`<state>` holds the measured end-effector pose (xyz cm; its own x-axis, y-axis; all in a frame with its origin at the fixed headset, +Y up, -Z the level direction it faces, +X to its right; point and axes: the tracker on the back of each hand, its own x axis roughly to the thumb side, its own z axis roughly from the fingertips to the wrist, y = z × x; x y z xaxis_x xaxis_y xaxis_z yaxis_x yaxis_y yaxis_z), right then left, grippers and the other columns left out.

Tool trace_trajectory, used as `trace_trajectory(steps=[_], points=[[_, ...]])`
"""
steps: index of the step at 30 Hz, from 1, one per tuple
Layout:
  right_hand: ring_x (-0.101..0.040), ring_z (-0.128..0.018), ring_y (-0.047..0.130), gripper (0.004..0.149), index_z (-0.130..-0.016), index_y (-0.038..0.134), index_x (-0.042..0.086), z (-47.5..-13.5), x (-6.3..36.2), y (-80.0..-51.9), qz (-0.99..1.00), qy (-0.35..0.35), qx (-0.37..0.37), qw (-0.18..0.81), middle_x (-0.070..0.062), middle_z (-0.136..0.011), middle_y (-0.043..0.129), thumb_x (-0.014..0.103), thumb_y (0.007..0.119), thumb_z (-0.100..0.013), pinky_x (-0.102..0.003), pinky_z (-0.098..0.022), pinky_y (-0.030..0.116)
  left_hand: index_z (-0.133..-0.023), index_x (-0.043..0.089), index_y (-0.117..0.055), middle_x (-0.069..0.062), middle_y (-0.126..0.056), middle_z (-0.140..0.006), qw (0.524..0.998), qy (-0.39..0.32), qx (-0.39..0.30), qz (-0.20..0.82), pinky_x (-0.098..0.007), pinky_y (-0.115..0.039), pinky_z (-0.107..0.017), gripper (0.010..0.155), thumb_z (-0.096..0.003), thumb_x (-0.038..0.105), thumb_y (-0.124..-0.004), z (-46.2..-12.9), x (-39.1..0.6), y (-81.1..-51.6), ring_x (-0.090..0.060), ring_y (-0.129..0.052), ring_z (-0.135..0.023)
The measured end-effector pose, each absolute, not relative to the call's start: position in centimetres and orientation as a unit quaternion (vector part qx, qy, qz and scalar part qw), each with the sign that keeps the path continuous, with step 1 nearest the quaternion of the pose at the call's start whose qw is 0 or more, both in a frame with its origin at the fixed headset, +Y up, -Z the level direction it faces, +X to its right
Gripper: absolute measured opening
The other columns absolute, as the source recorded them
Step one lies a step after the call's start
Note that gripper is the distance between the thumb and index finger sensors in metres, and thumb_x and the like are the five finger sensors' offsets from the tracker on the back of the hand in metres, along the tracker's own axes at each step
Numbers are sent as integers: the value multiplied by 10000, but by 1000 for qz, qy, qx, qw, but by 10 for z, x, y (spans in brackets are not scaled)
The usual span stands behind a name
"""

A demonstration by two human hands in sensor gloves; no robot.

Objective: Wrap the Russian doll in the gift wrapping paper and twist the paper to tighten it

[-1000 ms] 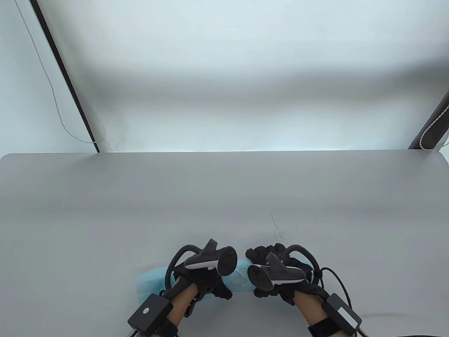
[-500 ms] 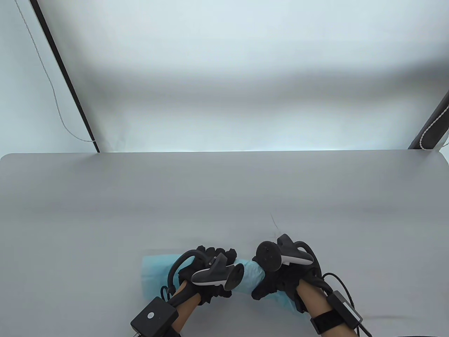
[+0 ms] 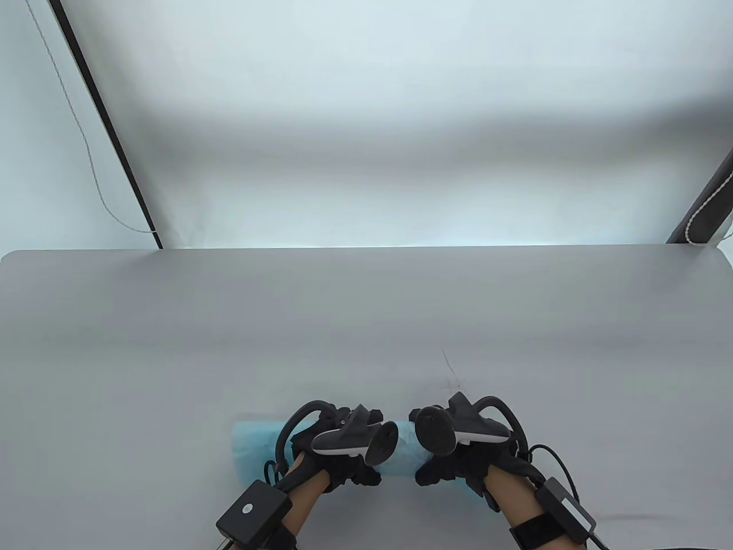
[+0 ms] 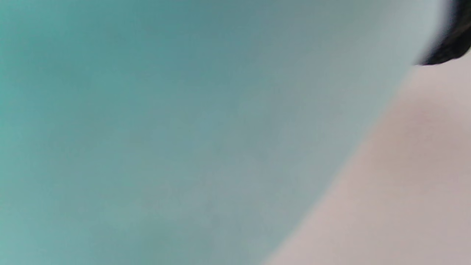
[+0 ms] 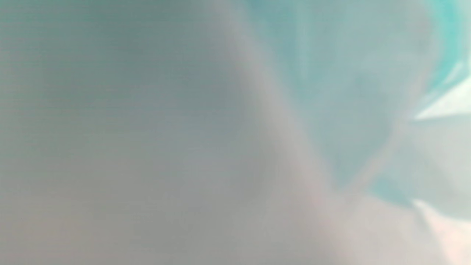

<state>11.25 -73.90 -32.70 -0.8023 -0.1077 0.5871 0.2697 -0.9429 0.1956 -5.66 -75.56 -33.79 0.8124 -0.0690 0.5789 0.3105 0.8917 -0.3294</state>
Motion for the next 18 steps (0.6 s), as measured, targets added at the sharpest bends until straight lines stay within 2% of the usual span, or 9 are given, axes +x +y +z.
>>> trace_trajectory(steps=[3,7,13,15,16,18], points=[[-379,-974,812,1103,-1220,414,101,-322,105,-739,-937,-106,-302,138,-226,-1162,673,674,901,-412,-613,-771,636,-1117,145,-434,-116,-778,-1077,926,-283,-239,-66,-638,-681,-638,1085,-339,748,-892,-342,-64,-758,-364,-907,-841],[-344,-881,886,1087,-1191,510,101,-322,105,-738,-939,-97,-306,121,-211,-1097,764,707,920,-386,-584,-735,696,-1119,173,-426,-102,-767,-1084,933,-284,-204,-82,-659,-634,-666,1082,-328,746,-890,-336,-65,-758,-361,-869,-874],[-342,-826,924,1074,-1164,578,67,-334,109,-736,-943,-173,-277,67,-233,-1053,819,714,925,-379,-573,-713,728,-1128,189,-320,-102,-646,-1162,940,-275,-134,-153,-708,-532,-712,1103,-341,724,-876,-325,-59,-758,-379,-754,-993],[-340,-814,933,1074,-1162,588,56,-341,115,-739,-942,-217,-255,27,-237,-1045,828,728,910,-390,-570,-701,739,-1129,192,-266,-101,-560,-1204,938,-277,-87,-187,-735,-456,-737,1109,-359,687,-891,-321,-55,-760,-403,-630,-1069],[-350,-822,919,1077,-1167,575,47,-345,120,-742,-936,-256,-241,-11,-250,-1050,813,723,910,-400,-578,-706,725,-1123,193,-264,-90,-577,-1195,934,-279,-47,-219,-730,-463,-740,1112,-349,689,-889,-320,-52,-761,-395,-627,-1077],[-377,-841,895,1076,-1180,554,27,-348,124,-744,-929,-289,-228,-37,-277,-1071,777,703,914,-424,-599,-713,699,-1119,177,-254,-91,-569,-1200,924,-290,-28,-247,-704,-483,-750,1111,-358,699,-873,-320,-48,-761,-403,-595,-1113]])
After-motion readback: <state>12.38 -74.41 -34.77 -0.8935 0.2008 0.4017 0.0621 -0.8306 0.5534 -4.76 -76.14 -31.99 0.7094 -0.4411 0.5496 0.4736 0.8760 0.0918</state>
